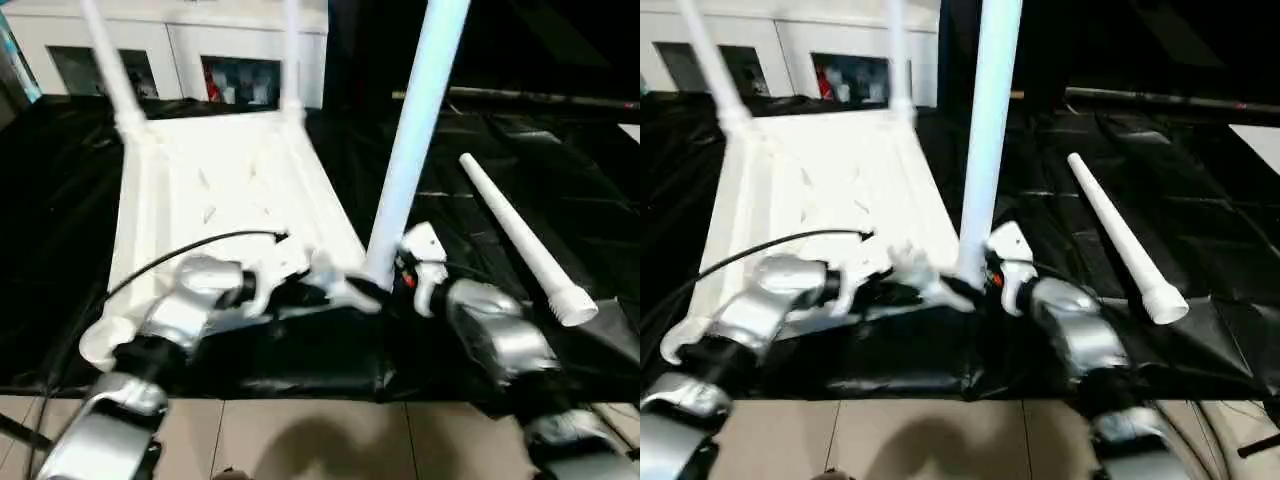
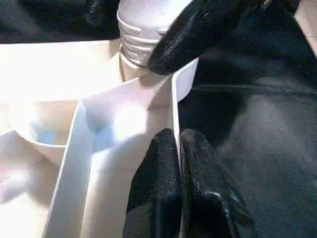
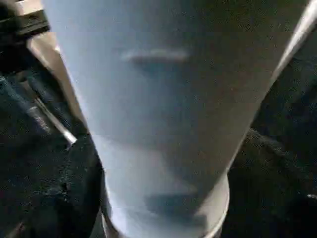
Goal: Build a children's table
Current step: Rotate leg to tighten
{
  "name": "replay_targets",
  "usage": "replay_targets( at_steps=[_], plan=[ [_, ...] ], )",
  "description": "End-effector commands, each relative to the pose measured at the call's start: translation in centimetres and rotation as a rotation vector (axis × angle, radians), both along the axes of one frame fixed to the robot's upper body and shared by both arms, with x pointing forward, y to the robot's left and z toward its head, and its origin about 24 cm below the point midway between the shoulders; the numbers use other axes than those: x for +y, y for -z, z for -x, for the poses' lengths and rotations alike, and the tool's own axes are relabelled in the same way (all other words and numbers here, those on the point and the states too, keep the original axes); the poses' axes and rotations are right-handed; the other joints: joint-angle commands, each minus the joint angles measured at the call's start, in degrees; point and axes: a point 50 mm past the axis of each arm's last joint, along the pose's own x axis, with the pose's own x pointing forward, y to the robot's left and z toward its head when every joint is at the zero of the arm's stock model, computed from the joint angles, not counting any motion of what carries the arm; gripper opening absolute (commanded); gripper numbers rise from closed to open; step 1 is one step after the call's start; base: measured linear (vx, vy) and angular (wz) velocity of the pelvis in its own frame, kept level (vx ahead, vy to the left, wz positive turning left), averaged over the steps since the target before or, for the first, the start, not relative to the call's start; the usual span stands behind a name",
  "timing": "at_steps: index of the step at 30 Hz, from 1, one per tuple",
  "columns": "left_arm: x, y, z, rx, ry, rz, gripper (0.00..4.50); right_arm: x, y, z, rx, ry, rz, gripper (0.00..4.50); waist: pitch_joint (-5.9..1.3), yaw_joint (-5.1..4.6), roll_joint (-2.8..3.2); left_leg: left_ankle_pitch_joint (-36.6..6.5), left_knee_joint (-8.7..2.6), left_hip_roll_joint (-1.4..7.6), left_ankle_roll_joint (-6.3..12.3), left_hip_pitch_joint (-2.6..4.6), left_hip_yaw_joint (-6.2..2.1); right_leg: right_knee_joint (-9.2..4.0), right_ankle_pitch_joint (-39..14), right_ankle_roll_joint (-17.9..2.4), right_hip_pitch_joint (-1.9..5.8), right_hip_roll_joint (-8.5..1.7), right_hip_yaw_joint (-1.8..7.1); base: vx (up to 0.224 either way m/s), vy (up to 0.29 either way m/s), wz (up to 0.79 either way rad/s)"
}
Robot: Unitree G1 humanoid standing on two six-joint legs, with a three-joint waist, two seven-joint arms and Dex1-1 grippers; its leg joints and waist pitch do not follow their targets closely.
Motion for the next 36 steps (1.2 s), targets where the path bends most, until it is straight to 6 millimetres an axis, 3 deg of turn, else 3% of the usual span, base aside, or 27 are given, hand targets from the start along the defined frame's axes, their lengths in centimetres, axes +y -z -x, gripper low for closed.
replay_targets(
  at_steps=[1, 4, 17, 22, 25, 26, 30, 32, 36],
  plan=[
    [-0.5, 0.3, 0.6, 0.026, 0.044, 0.062, 0.0, -0.3, -0.6, 0.0, -0.021, -0.021, 0.005, 3.89, -3.26, -0.22, -0.48, -10.5, -3.24, 0.2, 3.17, 0.36, 0.72, -3.95, -6.47, -12.17, 2.94, -2.06, 2.11, 0.0, 0.0, 0.0],
    [-0.2, 0.2, 0.7, 0.031, 0.049, 0.064, 0.0, -0.2, -0.7, 0.2, -0.008, -0.054, 0.004, 3.89, -3.35, -0.17, -0.58, -9.49, -3.14, 0.15, 3.39, 0.37, 0.75, -3.75, -5.02, -12.55, 2.99, -2.01, 2.1, 0.0, 0.0, 0.0],
    [0.2, 0.2, 0.9, 0.047, 0.053, 0.066, 0.0, 0.2, -0.2, 0.7, 0.033, -0.099, -0.002, 2.81, -3.35, -0.11, -0.68, -8.59, -3.06, 0.13, 3.73, 0.32, 0.76, -3.63, -4.79, -12.56, 3.01, -2.09, 2.1, 0.0, 0.0, 0.0],
    [0.2, 0.3, 0.8, 0.047, 0.039, 0.061, 0.0, 0.1, 0.0, 0.6, 0.037, -0.048, -0.01, 2.73, -3.4, -0.09, -0.74, -8.35, -3.0, 0.08, 3.75, 0.34, 0.8, -3.6, -4.53, -12.55, 3.04, -2.07, 2.1, 0.0, 0.0, 0.0],
    [0.1, 0.6, 0.0, 0.018, -0.063, 0.041, 0.0, -0.3, 0.6, -0.3, 0.032, 0.125, 0.005, 2.73, -3.22, -0.24, -0.61, -9.27, -3.16, 0.08, 2.8, 0.34, 0.77, -3.81, -6.75, -12.07, 2.82, -2.11, 2.14, 0.0, 0.0, 0.0],
    [-0.1, 0.7, -0.3, 0.007, -0.099, 0.04, 0.0, -0.4, 0.9, -0.6, 0.035, 0.187, 0.008, 2.73, -3.1, -0.37, -0.81, -11.12, -3.29, 0.03, 1.74, 0.41, 0.72, -4.27, -10.84, -10.96, 2.8, -2.18, 2.11, 0.0, 0.0, 0.0],
    [-1.5, 0.9, -1.5, -0.026, -0.212, 0.021, 0.0, -0.3, 1.7, -1.5, 0.062, 0.395, 0.015, 2.72, -2.97, -0.48, -0.7, -13.06, -3.44, -0.06, 0.26, 0.56, 0.65, -4.95, -16.97, -8.7, 2.45, -2.32, 2.22, 0.0, 0.0, 0.0],
    [-3.4, 0.8, -2.3, -0.05, -0.299, 0.018, 0.0, 0.3, 2.1, -2.3, 0.086, 0.56, 0.037, 2.72, -3.04, -0.55, -0.54, -12.47, -3.47, -0.12, -0.15, 0.53, 0.64, -4.9, -16.08, -8.52, 2.4, -2.18, 2.28, 0.0, 0.0, 0.0],
    [-6.3, 0.5, -2.8, -0.063, -0.359, 0.047, 0.0, 1.6, 2.4, -3.1, 0.086, 0.713, 0.081, 2.72, -3.37, -0.56, -0.55, -10.95, -3.28, -0.32, -0.56, 0.5, 0.63, -4.48, -12.25, -9.23, 2.54, -2.1, 2.21, 0.0, 0.0, 0.0]
  ],
)
